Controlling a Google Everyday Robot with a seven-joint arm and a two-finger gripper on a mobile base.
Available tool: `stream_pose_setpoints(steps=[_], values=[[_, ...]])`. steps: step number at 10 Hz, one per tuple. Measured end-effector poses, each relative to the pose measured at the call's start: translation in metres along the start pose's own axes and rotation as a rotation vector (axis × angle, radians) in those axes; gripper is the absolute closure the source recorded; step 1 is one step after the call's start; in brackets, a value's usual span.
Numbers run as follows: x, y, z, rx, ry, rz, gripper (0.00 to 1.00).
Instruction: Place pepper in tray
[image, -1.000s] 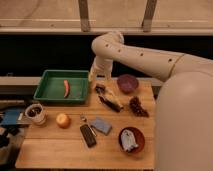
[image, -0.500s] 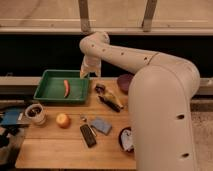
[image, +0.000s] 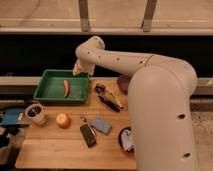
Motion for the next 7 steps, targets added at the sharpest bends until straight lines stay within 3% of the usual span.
stream_pose_setpoints(steps=[3, 5, 7], values=[[0.0016, 0.005, -0.0013, -0.018, -0.017, -0.001, 0.34], [0.0026, 0.0015, -0.0032, -0.008, -0.01, 0.002, 0.34], [0.0096, -0.0042, -0.0007, 0.033, 0.046, -0.022, 0.34]])
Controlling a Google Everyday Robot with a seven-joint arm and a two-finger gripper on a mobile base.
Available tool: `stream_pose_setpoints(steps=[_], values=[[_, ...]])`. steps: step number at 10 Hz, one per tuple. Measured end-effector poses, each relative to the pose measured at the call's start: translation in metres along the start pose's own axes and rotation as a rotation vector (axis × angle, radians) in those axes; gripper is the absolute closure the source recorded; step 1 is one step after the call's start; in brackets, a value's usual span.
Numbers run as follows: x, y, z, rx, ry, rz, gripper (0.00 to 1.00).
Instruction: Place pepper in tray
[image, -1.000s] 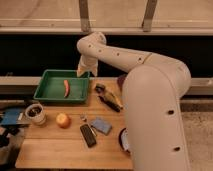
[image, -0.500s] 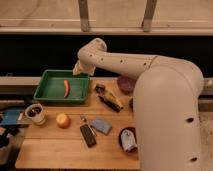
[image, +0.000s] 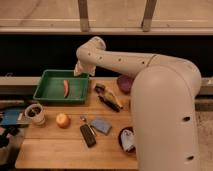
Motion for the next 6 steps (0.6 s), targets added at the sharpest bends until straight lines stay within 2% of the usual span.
stream_pose_setpoints(steps=[2, 6], values=[[0.0, 0.01, 0.013, -0.008, 0.031, -0.031, 0.34], [-0.013, 0.066, 0.057, -0.059, 0.072, -0.089, 0.34]])
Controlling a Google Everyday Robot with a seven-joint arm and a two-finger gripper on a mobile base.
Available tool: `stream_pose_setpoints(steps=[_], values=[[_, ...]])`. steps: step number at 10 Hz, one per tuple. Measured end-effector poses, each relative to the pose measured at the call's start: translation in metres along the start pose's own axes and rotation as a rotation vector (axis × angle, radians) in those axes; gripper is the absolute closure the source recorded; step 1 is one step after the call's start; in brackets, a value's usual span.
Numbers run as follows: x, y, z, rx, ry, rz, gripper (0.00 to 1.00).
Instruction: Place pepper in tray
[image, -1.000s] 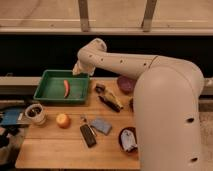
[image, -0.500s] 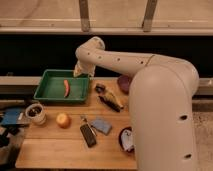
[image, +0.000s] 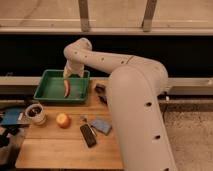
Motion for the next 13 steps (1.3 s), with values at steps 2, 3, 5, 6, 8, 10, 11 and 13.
stream_pose_setpoints(steps=[2, 3, 5, 6, 8, 10, 11, 13], values=[[-0.006, 0.02, 0.026, -0.038, 0.03, -0.032, 0.34], [-0.005, 0.026, 0.036, -0.064, 0.049, -0.05, 0.34], [-0.001, 0.03, 0.048, -0.091, 0.07, -0.062, 0.34], [-0.002, 0.033, 0.048, -0.094, 0.069, -0.064, 0.34], [-0.002, 0.03, 0.048, -0.092, 0.069, -0.061, 0.34], [-0.002, 0.03, 0.051, -0.095, 0.073, -0.054, 0.34], [-0.002, 0.031, 0.058, -0.099, 0.077, -0.047, 0.34], [-0.001, 0.037, 0.08, -0.111, 0.085, -0.045, 0.34]])
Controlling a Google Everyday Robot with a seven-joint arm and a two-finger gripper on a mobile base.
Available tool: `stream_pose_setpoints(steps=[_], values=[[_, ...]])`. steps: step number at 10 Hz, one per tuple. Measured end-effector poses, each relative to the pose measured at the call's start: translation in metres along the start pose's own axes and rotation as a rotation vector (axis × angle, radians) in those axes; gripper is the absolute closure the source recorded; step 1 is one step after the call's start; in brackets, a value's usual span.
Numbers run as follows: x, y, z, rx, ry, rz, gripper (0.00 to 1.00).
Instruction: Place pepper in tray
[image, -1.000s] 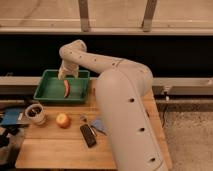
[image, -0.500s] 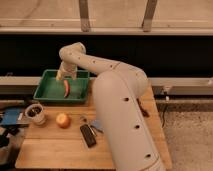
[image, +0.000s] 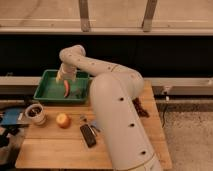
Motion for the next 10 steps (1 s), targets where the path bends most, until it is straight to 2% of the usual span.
stream_pose_setpoints(steps=[4, 10], values=[[-0.005, 0.004, 0.02, -0.007, 0.032, 0.001, 0.34], [0.004, 0.005, 0.062, -0.012, 0.141, -0.01, 0.34]])
